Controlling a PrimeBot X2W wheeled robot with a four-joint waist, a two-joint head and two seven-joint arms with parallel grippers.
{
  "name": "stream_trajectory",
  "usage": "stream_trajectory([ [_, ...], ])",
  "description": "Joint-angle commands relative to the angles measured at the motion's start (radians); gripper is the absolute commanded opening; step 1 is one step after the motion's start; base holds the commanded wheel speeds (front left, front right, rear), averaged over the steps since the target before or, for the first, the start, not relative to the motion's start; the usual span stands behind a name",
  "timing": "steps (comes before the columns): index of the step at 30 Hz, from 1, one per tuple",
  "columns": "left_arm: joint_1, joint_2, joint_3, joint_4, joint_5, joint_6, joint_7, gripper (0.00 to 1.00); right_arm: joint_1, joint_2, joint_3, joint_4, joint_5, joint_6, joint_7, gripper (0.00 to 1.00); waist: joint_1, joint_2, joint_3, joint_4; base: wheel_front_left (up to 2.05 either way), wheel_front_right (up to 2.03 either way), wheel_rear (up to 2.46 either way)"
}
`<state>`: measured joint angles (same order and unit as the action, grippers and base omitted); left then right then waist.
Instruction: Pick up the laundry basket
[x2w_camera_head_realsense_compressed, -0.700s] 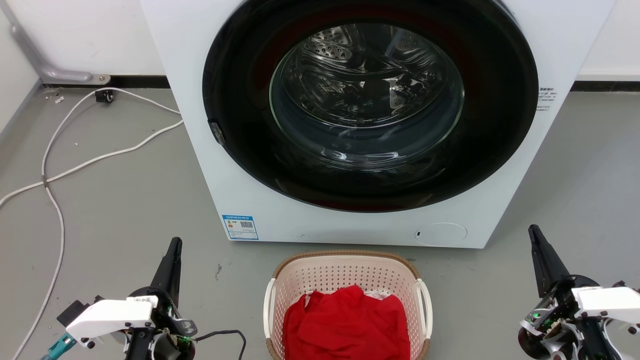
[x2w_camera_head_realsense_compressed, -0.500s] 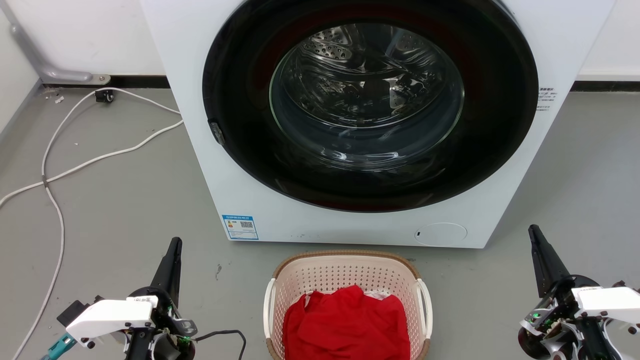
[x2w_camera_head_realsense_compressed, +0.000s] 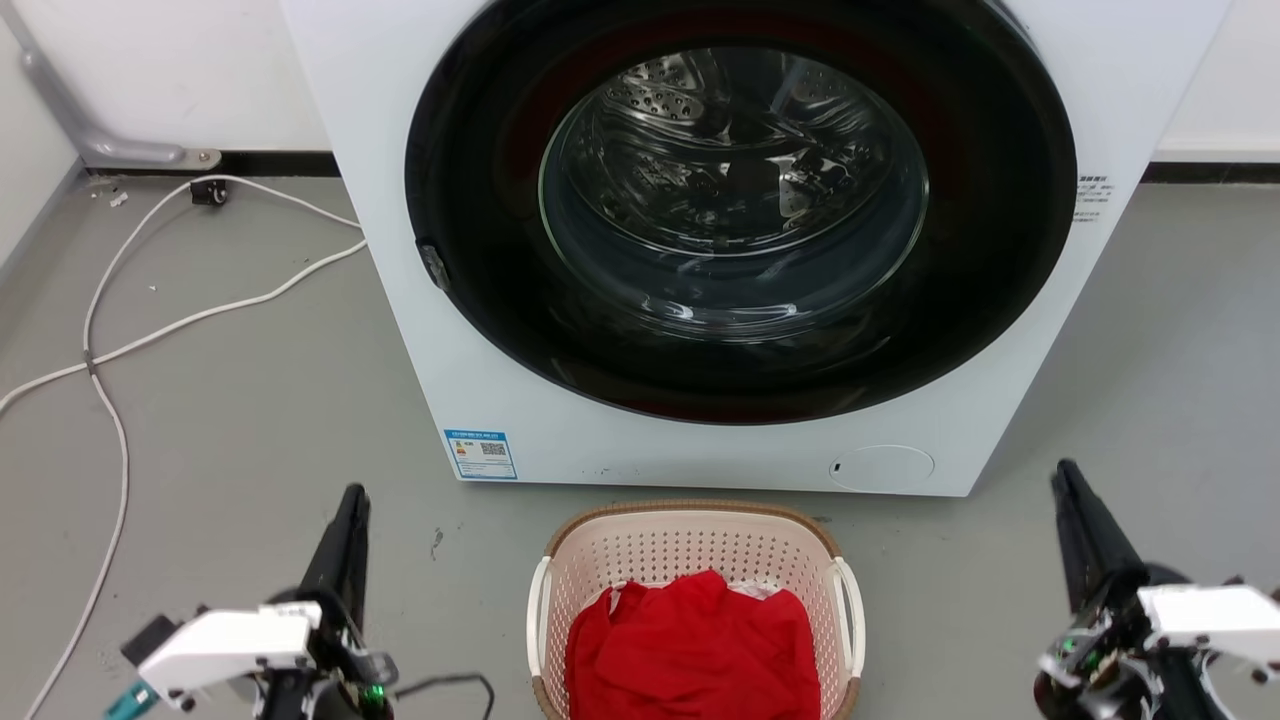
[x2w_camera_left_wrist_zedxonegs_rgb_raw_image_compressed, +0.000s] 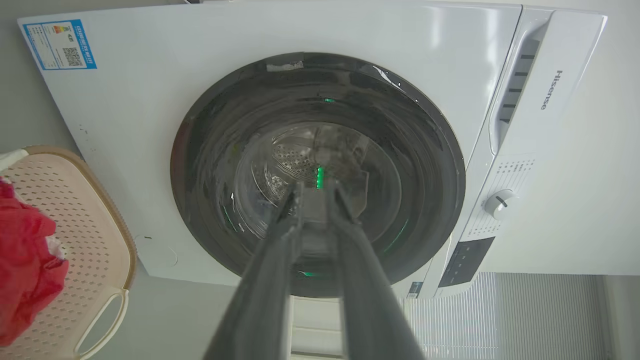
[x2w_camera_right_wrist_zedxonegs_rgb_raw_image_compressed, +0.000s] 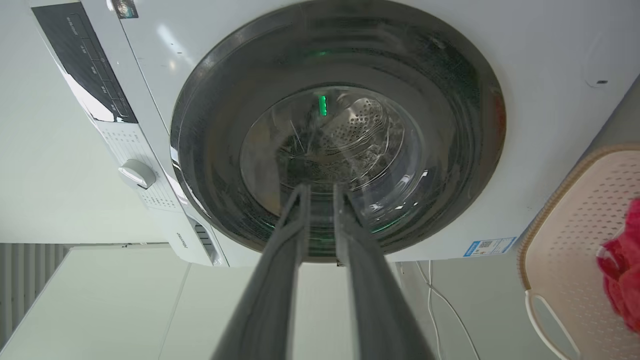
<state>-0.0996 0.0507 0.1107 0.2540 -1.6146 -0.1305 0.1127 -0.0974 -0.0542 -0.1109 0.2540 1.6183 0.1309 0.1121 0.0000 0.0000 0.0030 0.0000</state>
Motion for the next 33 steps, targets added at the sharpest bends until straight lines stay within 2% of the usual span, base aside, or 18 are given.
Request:
stream_trajectory([
  [1, 0.009, -0.002, -0.001, 0.009, 0.0, 0.0, 0.0, 1.0, 0.009, 0.001, 0.0, 0.01, 0.0, 0.0, 0.0, 1.0, 0.0, 0.0, 0.0, 0.0, 0.0, 0.0, 0.0],
  [6, 0.021, -0.003, -0.007, 0.005, 0.021, 0.0, -0.022, 1.0, 0.023, 0.002, 0.002, 0.011, -0.022, 0.0, -0.021, 1.0, 0.0, 0.0, 0.001, 0.0, 0.0, 0.0, 0.0],
  [9, 0.02, -0.003, -0.003, -0.007, 0.067, 0.001, -0.037, 1.0, 0.026, 0.002, 0.001, -0.001, -0.076, 0.0, -0.036, 1.0, 0.0, 0.0, 0.002, -0.001, 0.0, 0.0, 0.0],
  [19, 0.021, -0.002, -0.031, -0.062, 0.264, 0.027, -0.08, 1.0, 0.04, 0.002, 0.011, -0.061, -0.302, 0.0, -0.079, 1.0, 0.0, 0.0, 0.005, -0.001, 0.0, 0.0, 0.0],
  [25, 0.027, -0.002, -0.064, -0.089, 0.432, 0.055, -0.11, 1.0, 0.052, 0.002, 0.032, -0.096, -0.492, 0.0, -0.109, 1.0, 0.0, 0.0, 0.007, -0.002, 0.0, 0.0, 0.0],
  [33, 0.034, -0.002, -0.093, -0.102, 0.588, 0.076, -0.142, 1.0, 0.067, 0.002, 0.059, -0.114, -0.687, 0.0, -0.141, 1.0, 0.0, 0.0, 0.008, -0.001, 0.0, 0.0, 0.0],
])
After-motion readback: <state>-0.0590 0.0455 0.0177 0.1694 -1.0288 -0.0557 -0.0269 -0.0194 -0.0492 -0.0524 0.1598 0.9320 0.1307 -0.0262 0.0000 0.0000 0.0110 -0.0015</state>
